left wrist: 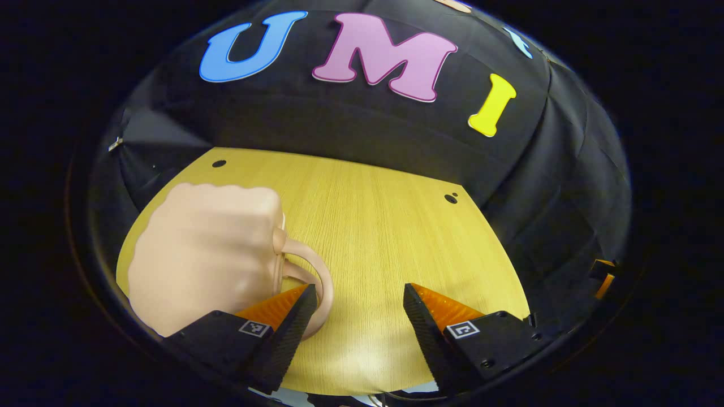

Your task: First open the suitcase, pack the skin care products into it, and then close the suitcase.

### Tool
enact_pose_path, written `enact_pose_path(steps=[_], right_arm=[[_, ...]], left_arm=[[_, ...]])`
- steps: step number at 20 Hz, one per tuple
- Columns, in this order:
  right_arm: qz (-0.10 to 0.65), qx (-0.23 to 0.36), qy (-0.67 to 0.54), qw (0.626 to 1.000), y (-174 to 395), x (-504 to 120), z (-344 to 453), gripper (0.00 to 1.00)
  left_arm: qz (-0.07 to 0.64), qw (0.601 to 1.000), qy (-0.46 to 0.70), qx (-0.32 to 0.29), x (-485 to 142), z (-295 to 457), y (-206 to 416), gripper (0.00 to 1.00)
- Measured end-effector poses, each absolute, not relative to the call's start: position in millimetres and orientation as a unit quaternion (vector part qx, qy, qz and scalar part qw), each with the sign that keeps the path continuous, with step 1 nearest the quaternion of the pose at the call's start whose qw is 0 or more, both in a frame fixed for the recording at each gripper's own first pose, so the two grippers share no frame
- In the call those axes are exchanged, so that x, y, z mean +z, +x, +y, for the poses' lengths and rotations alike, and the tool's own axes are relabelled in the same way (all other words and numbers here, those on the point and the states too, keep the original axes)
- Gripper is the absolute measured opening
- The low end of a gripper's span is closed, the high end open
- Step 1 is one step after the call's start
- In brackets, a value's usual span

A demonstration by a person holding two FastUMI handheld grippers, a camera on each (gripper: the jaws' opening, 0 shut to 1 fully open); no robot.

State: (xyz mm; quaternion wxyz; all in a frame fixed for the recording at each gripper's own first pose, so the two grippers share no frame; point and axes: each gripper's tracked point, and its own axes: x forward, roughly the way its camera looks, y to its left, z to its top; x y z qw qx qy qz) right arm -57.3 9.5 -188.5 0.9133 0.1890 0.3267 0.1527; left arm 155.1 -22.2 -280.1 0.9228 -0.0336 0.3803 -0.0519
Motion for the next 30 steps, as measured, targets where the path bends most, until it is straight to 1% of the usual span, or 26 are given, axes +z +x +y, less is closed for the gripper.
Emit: enact_pose_path(steps=[3,9,13,16,19,21,22,23,24,25,26,27,28,29,30], right_arm=[[0.300,0.152,0.169,0.927,-47.5,-175.6,-2.0,0.96],[0.208,0.136,0.117,0.962,-23.3,-127.3,-33.4,0.97],[0.152,0.119,0.099,0.976,-8.5,-99.8,-48.5,0.97],[0.117,0.122,0.075,0.983,-1.2,-86.2,-43.7,0.97],[0.092,0.120,0.080,0.985,-0.1,-64.3,-34.2,0.98],[0.080,0.103,0.090,0.987,1.5,-47.7,-30.5,0.96],[0.073,0.095,0.091,0.989,0.2,-44.5,-27.8,0.92],[0.059,0.093,0.090,0.990,3.5,-34.5,-25.0,0.99],[0.047,0.095,0.083,0.991,6.3,-26.9,-19.5,0.95],[0.044,0.096,0.074,0.992,9.2,-24.2,-15.5,0.98],[0.043,0.096,0.070,0.992,11.7,-25.3,-13.6,0.95],[0.043,0.098,0.072,0.992,14.0,-23.7,-9.8,0.98],[0.042,0.101,0.077,0.991,15.2,-19.8,-3.6,0.95],[0.041,0.103,0.081,0.990,16.4,-17.2,2.3,0.95],[0.041,0.105,0.083,0.990,17.8,-17.3,4.7,0.95]], left_arm=[[0.319,0.946,-0.008,-0.051,-226.3,-33.9,154.5,0.97],[0.197,0.979,0.036,-0.029,-115.1,-60.9,136.0,0.96],[0.129,0.990,0.045,0.025,-55.6,-61.4,112.7,0.97],[0.096,0.993,0.034,0.057,-24.2,-55.7,89.8,0.96],[0.072,0.993,0.061,0.065,0.3,-42.2,77.6,0.96],[0.069,0.992,0.084,0.067,11.1,-31.0,73.7,0.96],[0.059,0.992,0.089,0.066,21.0,-29.9,74.4,0.96],[0.048,0.993,0.085,0.062,30.2,-29.6,75.4,0.96],[0.040,0.994,0.077,0.060,36.8,-27.2,66.2,0.92],[0.041,0.995,0.071,0.057,41.0,-25.8,61.3,0.96],[0.045,0.995,0.069,0.054,42.8,-22.1,53.2,0.96],[0.042,0.995,0.073,0.055,47.6,-17.1,48.7,0.96],[0.035,0.994,0.080,0.059,54.8,-12.6,48.8,0.96],[0.029,0.994,0.086,0.064,60.5,-7.1,46.5,0.96],[0.026,0.993,0.090,0.068,62.6,-3.9,42.5,0.92]])
